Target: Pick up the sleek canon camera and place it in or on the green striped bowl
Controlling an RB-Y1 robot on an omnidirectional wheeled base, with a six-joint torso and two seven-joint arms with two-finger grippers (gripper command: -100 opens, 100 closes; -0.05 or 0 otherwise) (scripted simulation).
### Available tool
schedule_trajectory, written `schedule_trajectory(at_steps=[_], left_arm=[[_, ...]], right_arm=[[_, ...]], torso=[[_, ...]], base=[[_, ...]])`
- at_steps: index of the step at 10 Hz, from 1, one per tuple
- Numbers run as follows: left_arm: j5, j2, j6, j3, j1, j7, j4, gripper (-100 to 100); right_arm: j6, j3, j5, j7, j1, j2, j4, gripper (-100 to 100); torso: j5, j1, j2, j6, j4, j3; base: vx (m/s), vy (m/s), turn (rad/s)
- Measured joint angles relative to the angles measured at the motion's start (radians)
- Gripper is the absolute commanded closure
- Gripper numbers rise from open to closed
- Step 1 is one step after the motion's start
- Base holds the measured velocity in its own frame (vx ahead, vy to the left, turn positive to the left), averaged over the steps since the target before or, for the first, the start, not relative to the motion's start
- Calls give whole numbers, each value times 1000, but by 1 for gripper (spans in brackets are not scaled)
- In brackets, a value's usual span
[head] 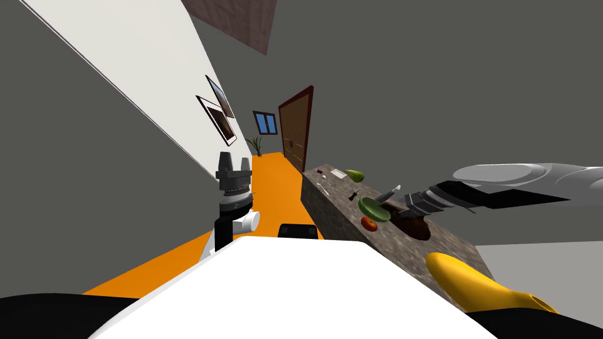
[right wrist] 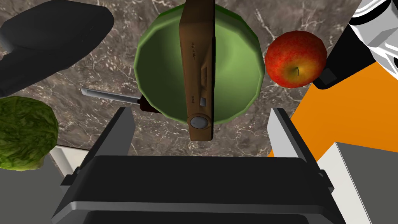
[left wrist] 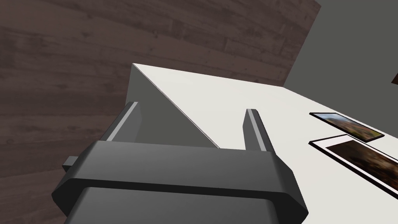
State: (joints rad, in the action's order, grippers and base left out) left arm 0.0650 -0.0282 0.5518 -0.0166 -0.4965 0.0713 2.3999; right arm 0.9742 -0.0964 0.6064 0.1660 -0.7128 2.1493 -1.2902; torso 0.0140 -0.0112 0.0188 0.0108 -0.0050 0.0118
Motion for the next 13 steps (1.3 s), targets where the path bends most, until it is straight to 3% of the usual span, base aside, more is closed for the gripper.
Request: schedule_trajectory(at_steps=[1, 2, 3, 5, 6, 7, 8, 9, 10, 13], left_arm=[[0, 0, 0, 0, 0, 0, 0, 0], [0, 0, 0, 0, 0, 0, 0, 0], [0, 0, 0, 0, 0, 0, 0, 0], [0, 0, 0, 0, 0, 0, 0, 0], [0, 0, 0, 0, 0, 0, 0, 0], [0, 0, 0, 0, 0, 0, 0, 0], [0, 0, 0, 0, 0, 0, 0, 0], [0, 0, 0, 0, 0, 0, 0, 0], [0, 0, 0, 0, 0, 0, 0, 0], [0, 0, 0, 0, 0, 0, 0, 0]], right_arm=[[0, 0, 0, 0, 0, 0, 0, -100], [9, 21, -8, 7, -7, 20, 4, -100], [23, 8, -9, 19, 29, 39, -1, -100], [57, 43, -27, 29, 26, 80, 21, -100], [71, 31, -26, 35, 56, 90, 19, -100], [94, 52, -38, 35, 50, 111, 42, -100], [111, 41, -37, 44, 86, 127, 36, -100], [126, 53, -44, 48, 87, 144, 47, -100], [130, 55, -46, 48, 86, 145, 49, 0], [130, 55, -46, 48, 86, 145, 49, 0]], torso=[[0, 0, 0, 0, 0, 0], [0, 0, -1, 0, 0, -1], [0, 0, -3, 0, 1, -2], [0, 0, -5, 0, 1, -3], [0, 0, -4, 0, 1, -3], [0, 1, -4, 0, 1, -2], [0, 1, -5, 0, 1, -3], [0, 0, -4, 0, 1, -3], [0, 0, -3, 0, 1, -2], [0, 0, 0, 0, 0, 0]], base=[[-33, 0, -100], [-60, -6, -116], [-67, -10, -71], [-65, -8, -88], [-53, -2, -99], [-61, -8, -98], [-57, -16, -67], [-24, -7, -8], [0, 0, 0], [0, 0, 0]])
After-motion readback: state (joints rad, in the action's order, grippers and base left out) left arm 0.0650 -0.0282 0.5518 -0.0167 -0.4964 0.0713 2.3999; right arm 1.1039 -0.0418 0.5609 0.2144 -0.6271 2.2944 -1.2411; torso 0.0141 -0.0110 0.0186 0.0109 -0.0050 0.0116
